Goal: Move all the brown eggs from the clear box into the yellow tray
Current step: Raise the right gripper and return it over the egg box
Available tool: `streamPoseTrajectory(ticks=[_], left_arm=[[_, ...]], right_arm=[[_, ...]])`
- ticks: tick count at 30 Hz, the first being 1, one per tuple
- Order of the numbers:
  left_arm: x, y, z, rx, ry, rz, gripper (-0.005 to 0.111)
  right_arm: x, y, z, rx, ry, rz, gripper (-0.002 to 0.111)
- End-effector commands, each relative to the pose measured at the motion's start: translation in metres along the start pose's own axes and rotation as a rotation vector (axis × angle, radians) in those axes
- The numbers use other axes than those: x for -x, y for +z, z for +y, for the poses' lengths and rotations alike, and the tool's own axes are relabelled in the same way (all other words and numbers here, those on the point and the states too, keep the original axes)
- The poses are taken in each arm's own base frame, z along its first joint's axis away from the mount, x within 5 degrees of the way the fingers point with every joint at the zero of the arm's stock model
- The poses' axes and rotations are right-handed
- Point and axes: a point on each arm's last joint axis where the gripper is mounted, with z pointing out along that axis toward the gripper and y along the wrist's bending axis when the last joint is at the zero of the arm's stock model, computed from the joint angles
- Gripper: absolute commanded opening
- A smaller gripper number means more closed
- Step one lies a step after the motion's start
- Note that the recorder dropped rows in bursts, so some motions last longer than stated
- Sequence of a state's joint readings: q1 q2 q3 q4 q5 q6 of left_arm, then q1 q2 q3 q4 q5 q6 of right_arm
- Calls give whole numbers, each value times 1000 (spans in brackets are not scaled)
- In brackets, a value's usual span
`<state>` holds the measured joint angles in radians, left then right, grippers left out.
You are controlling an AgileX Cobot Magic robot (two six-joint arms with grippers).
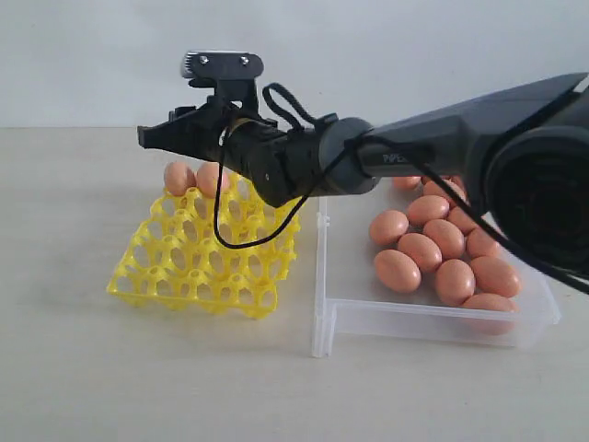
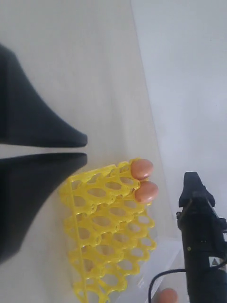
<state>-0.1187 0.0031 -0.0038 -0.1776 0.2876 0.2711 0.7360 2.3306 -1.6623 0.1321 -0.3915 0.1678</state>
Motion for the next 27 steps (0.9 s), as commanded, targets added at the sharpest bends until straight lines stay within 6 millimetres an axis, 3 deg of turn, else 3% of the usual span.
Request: streamPoseTrajectory(ticks=[1, 5, 9, 15, 21, 24, 27], left_arm=[[-1, 0, 0, -4, 3, -4, 4], [-1, 0, 0, -4, 3, -4, 4], [-1, 0, 0, -4, 3, -4, 4], [-1, 0, 0, -4, 3, -4, 4], [-1, 0, 0, -4, 3, -4, 4], [-1, 0, 0, -4, 3, -4, 4], [-1, 0, 0, -4, 3, -4, 4]], right_arm=[[18, -22, 31, 51, -240, 240, 0], [2, -49, 51, 44, -498, 603, 0], [-17, -71, 42, 6, -547, 857, 0], [-19, -102, 36, -1, -544, 885, 0], [7, -144, 26, -109, -594, 807, 0], [23, -164, 12, -229, -612, 756, 0], [34, -178, -18, -344, -552, 729, 0]])
